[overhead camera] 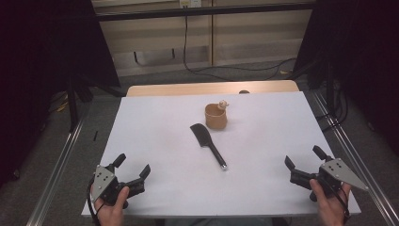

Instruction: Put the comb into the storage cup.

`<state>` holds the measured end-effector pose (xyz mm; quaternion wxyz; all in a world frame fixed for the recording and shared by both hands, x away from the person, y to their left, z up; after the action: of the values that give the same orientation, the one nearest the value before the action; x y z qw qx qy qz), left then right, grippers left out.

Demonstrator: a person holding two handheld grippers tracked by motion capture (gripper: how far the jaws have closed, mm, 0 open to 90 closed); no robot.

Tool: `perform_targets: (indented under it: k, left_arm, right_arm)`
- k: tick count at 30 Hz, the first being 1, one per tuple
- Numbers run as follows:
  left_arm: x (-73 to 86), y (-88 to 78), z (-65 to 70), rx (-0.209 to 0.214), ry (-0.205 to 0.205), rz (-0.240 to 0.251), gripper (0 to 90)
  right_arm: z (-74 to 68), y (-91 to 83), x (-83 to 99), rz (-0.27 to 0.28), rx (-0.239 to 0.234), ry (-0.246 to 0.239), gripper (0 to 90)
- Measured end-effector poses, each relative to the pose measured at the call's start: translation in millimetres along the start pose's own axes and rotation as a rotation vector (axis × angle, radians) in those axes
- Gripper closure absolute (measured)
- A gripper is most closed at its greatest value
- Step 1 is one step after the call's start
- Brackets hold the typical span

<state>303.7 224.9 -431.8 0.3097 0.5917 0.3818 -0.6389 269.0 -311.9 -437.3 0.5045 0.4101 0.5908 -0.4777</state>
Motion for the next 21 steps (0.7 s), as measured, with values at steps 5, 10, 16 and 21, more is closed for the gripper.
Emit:
perform_targets:
  k: [5, 10, 16, 21]
  left_arm:
    - [1.4, 1.5, -0.7, -0.011, -0.004, -0.015, 4.6]
    - [0.8, 0.6, -1.0, -0.015, -0.003, -0.016, 4.7]
    - [0.6, 0.4, 0.3, -0.012, -0.003, -0.024, 4.7]
    - [1.1, 1.5, 1.6, -0.009, -0.011, -0.027, 4.7]
  right_arm:
    - [-0.8, 1.4, 0.9, -0.008, -0.010, 0.001, 0.6]
    - [-0.1, 2.0, 1.5, -0.017, -0.018, -0.005, 0.7]
    - [0.2, 2.3, 2.5, -0.024, -0.048, 0.013, 1.0]
    - [-0.8, 3.5, 5.0, -0.057, -0.075, 0.009, 1.0]
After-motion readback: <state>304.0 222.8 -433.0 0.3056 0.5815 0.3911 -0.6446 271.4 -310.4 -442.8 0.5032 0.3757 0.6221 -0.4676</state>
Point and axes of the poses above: each handheld gripper's, and its own axes: y roughly forward along the jaws, x roughly out of its underside, z roughly to its right, the point moved 3 cm from there along y, roughly forward along the jaws, and after that the axes turned 2 degrees about y, right-handed, at the moved point
